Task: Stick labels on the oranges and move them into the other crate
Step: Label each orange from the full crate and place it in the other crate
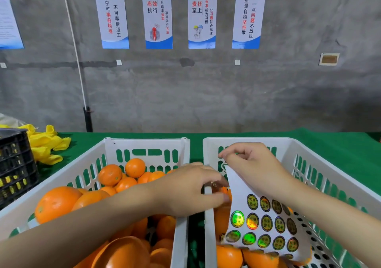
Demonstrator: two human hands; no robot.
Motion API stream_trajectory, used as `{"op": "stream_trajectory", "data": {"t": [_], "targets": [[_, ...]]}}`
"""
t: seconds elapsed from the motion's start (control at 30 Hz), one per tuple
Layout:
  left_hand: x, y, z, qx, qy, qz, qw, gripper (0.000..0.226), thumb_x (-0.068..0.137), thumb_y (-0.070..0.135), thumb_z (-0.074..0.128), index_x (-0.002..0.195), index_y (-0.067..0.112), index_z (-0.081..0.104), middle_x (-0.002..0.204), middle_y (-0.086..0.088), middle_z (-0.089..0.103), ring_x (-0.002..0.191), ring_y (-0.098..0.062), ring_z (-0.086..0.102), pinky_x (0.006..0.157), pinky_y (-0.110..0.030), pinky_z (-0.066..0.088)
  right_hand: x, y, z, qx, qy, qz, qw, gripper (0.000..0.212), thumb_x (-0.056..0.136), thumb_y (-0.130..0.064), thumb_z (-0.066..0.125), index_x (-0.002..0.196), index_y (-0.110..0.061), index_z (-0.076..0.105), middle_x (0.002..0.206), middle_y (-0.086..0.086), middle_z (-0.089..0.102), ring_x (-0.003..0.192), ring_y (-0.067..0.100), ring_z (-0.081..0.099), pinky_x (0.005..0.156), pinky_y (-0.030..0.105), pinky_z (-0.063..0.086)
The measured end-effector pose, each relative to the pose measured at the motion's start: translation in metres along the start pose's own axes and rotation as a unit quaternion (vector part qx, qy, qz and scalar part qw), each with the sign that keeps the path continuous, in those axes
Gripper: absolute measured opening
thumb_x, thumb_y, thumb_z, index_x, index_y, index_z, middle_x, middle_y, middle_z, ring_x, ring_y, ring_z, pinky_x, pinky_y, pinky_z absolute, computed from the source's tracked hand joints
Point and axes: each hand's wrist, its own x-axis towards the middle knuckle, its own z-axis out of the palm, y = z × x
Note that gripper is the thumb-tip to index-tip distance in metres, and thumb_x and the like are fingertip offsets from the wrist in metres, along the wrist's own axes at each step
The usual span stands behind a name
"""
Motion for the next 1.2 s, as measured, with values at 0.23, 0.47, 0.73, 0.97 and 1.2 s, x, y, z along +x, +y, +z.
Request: {"op": "stream_trajectory", "data": {"t": [0.23, 0.47, 0.73, 0.97, 1.2], "targets": [[-0.001, 0.009, -0.004, -0.278, -0.036, -0.054, 0.958, 0.052, 0.094, 0.068, 0.040, 0.104, 0.030, 0.073, 0.104, 0.021, 0.072, 0.098, 0.006, 0.064, 0.091, -0.023, 0.045, 0.005, 0.006, -0.004, 0.001, 0.062, 0.032, 0.998, 0.027, 0.089, -0.019, 0.058, 0.078, -0.038, 0.073, 0.084, -0.012, 0.075, 0.084, 0.013, 0.069, 0.083, 0.035, 0.057], [0.002, 0.012, 0.003, -0.337, -0.016, -0.010, 0.941, 0.027, 0.100, 0.022, 0.060, 0.112, 0.002, 0.072, 0.106, -0.009, 0.077, 0.097, -0.017, 0.072, 0.091, -0.041, 0.058, 0.004, 0.002, -0.004, 0.039, 0.102, 0.012, 0.994, 0.021, 0.094, -0.027, 0.060, 0.078, -0.031, 0.074, 0.087, -0.020, 0.072, 0.084, -0.003, 0.063, 0.069, 0.013, 0.044], [0.008, 0.003, -0.002, -0.415, 0.165, -0.131, 0.885, 0.024, 0.104, 0.020, 0.052, 0.106, 0.010, 0.073, 0.097, -0.005, 0.079, 0.093, -0.019, 0.075, 0.092, -0.044, 0.059, -0.007, -0.009, -0.008, -0.208, 0.148, -0.151, 0.955, 0.029, 0.094, -0.036, 0.053, 0.116, -0.025, 0.067, 0.111, -0.010, 0.056, 0.111, 0.011, 0.043, 0.093, 0.031, 0.037], [0.008, -0.002, -0.003, -0.363, 0.206, -0.118, 0.901, 0.029, 0.105, 0.027, 0.048, 0.105, 0.011, 0.072, 0.092, -0.009, 0.077, 0.088, -0.023, 0.075, 0.085, -0.043, 0.061, -0.012, -0.006, 0.001, -0.194, 0.071, -0.174, 0.963, 0.036, 0.087, -0.045, 0.064, 0.113, -0.023, 0.075, 0.100, -0.012, 0.067, 0.094, 0.008, 0.059, 0.080, 0.027, 0.051], [0.006, -0.004, -0.005, -0.309, 0.227, -0.067, 0.921, 0.026, 0.101, 0.025, 0.057, 0.084, 0.018, 0.075, 0.080, -0.023, 0.066, 0.071, -0.031, 0.060, 0.067, -0.043, 0.052, -0.011, -0.007, -0.003, -0.126, 0.071, -0.190, 0.971, 0.021, 0.088, -0.032, 0.068, 0.103, -0.023, 0.079, 0.092, -0.011, 0.071, 0.085, 0.006, 0.062, 0.070, 0.026, 0.053]]}}
